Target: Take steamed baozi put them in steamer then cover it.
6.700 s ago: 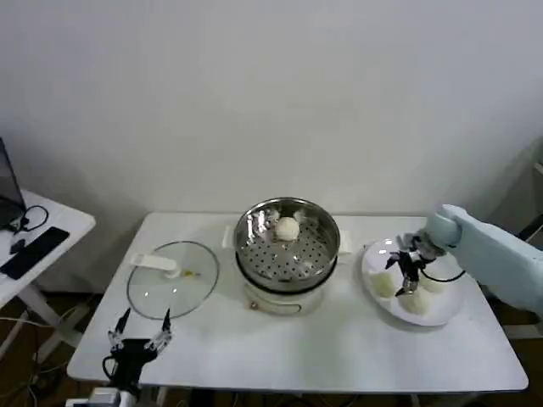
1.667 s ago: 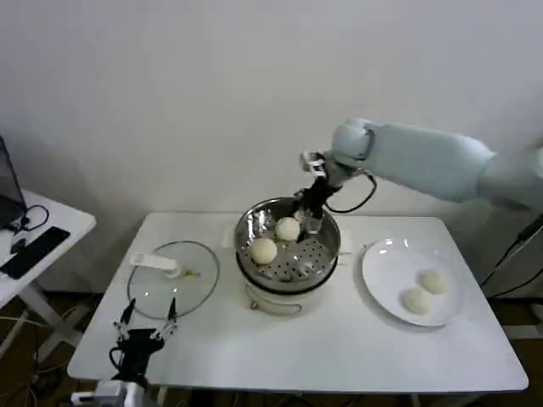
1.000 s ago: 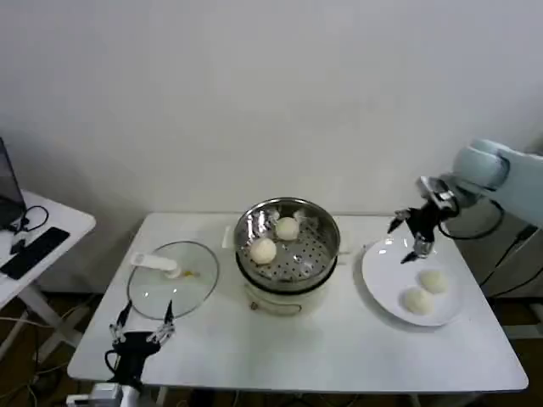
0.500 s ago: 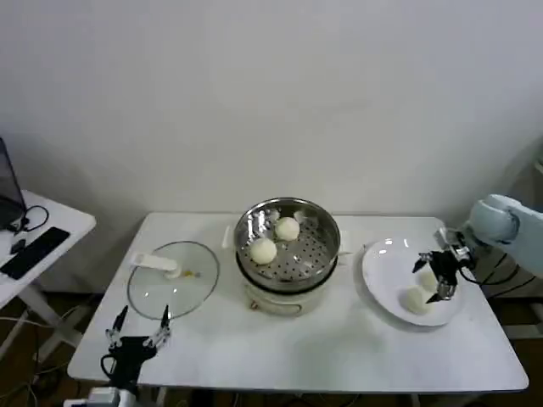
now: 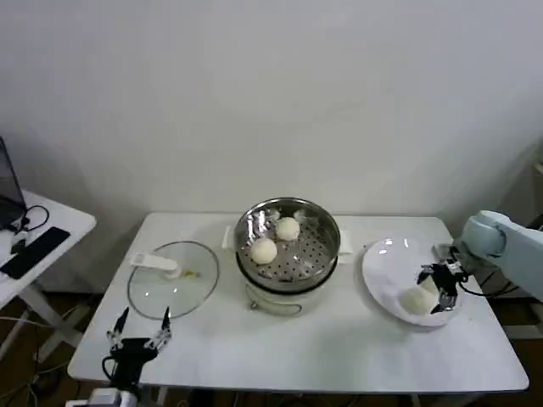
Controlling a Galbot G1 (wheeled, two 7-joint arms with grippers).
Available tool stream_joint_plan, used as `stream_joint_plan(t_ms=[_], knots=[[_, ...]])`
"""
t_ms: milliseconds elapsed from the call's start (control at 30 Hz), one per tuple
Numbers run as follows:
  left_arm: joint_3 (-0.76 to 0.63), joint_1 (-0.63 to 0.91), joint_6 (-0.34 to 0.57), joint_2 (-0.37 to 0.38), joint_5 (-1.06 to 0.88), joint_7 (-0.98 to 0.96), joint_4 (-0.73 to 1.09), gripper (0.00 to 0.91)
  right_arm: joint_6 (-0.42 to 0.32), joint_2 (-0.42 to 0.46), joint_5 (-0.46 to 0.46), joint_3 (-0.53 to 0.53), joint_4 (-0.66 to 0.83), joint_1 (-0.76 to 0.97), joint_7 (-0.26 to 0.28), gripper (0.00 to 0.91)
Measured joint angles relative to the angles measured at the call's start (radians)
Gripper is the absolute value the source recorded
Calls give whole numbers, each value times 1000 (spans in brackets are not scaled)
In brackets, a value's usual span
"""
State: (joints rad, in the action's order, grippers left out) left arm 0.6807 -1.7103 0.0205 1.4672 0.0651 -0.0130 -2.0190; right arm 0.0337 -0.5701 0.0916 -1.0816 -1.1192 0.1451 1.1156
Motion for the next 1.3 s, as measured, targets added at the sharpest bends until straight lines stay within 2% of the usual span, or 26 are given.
stream_joint_plan(t_ms=[800, 1300], knots=[[-4, 11, -3, -1, 0, 4, 11, 907, -5, -80, -51, 49, 103, -66, -2, 907], [-1, 9, 0, -1, 3, 4, 16, 907, -2, -89, -54, 54, 113, -76, -3, 776]])
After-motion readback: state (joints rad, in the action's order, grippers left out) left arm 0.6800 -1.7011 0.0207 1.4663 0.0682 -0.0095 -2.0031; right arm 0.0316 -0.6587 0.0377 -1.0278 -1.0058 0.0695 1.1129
